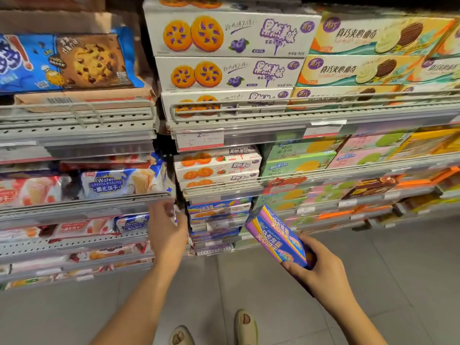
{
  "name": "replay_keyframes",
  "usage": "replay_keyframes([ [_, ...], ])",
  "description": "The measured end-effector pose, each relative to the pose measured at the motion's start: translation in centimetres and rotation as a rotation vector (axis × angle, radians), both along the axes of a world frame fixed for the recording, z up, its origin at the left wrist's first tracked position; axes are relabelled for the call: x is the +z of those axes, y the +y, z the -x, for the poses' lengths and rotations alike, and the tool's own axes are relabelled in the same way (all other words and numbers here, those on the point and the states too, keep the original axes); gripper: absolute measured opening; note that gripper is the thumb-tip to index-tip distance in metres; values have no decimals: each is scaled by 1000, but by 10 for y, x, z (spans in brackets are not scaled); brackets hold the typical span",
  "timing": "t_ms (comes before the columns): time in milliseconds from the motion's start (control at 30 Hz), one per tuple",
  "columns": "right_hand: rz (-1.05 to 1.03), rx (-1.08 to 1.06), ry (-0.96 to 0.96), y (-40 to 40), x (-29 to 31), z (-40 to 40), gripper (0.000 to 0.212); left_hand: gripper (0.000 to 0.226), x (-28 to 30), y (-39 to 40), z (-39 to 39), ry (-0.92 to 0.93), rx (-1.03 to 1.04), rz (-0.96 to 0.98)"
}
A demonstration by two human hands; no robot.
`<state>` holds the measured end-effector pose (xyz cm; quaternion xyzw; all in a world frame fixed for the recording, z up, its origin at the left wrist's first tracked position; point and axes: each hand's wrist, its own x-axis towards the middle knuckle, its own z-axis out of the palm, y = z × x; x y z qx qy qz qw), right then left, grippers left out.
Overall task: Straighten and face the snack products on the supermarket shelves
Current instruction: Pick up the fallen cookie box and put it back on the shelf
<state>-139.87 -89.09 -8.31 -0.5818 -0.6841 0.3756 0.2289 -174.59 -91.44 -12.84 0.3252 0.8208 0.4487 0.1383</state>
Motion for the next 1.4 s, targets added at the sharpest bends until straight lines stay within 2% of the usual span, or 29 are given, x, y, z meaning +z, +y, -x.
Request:
replay_keyframes([
  [67,14,6,-24,-2,-1,-5,59,29,-38,-8,-5,-38,-81,197],
  [133,20,19,-59,-4,-1,-10,61,37,-60,-4,-3,-73,-181,312],
  [300,-14,46,-124,-1,6,-16,65,67,-63,34,8,-102,-277,372],
  [433,-68,60,-163,1,14,-16,66,81,-66,58,22,-165,-294,424],
  [833,-64,-19,-273,-39,18,-25,71,61,-79,74,44,-165,-327,500],
  [933,-62,-5,-304,-43,21,-19,67,64,-69,67,44,-158,-356,497],
  [1000,-62,7,-318,-43,24,-13,68,64,-65,59,45,-186,-371,449],
  [1133,-83,39,-340,-41,29,-1,66,45,-66,33,47,-319,-367,271],
  [1233,-118,86,-384,-35,28,8,66,39,-72,8,55,-419,-386,231],
  [1400,-196,226,-471,-20,28,32,71,44,-80,-49,65,-337,-429,270],
])
